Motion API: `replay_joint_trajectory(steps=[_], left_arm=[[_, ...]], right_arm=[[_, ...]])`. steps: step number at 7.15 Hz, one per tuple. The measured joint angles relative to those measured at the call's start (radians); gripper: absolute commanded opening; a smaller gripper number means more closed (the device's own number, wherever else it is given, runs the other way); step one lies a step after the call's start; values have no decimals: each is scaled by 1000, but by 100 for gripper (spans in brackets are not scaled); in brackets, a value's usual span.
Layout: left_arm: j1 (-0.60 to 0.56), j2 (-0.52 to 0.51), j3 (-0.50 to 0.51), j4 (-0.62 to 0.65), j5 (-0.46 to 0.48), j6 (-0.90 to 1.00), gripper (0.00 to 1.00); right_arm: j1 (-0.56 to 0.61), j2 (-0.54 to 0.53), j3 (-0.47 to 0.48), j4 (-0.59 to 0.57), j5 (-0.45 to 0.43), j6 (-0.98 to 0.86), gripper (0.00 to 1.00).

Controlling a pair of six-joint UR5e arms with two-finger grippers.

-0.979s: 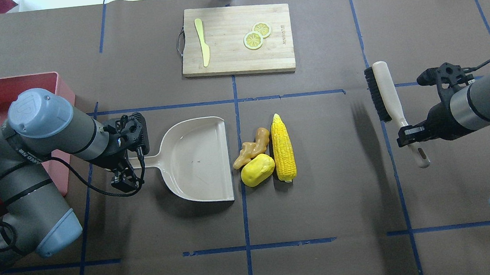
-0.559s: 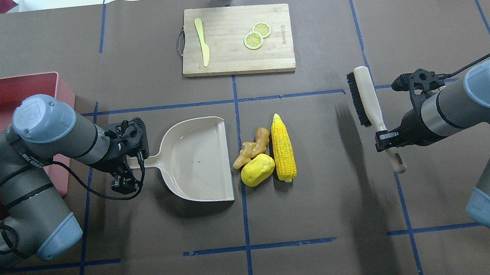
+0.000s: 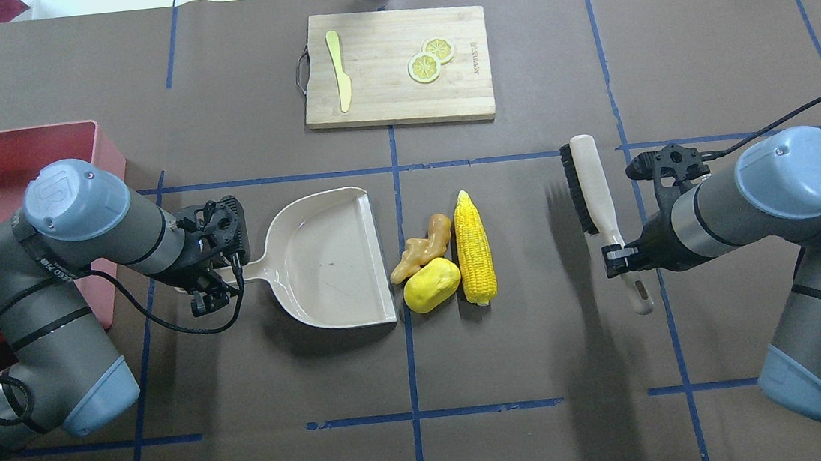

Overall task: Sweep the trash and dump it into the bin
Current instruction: 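Grasp the dustpan handle with the left gripper while the right brings the brush over, then sweep the corn, yellow vegetable and ginger into the dustpan with the right gripper's brush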

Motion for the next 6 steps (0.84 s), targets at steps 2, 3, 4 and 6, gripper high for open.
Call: replay_joint_trajectory(steps=[2,3,4,6], left_arm=[[6,-6,-3,6,55,24,8],[8,-12,-12,28,79,66,8],[7,-25,-27,75,89,113,8],[8,-43,-50,150,99,175,8]], right_arm=[[-58,45,-21,-1,-15,85,1],[-79,66,-29,-2,-17,115,1],[-96,92,-42,-8,-18,137,1],[-116,144,-64,-46,-17,158,1]])
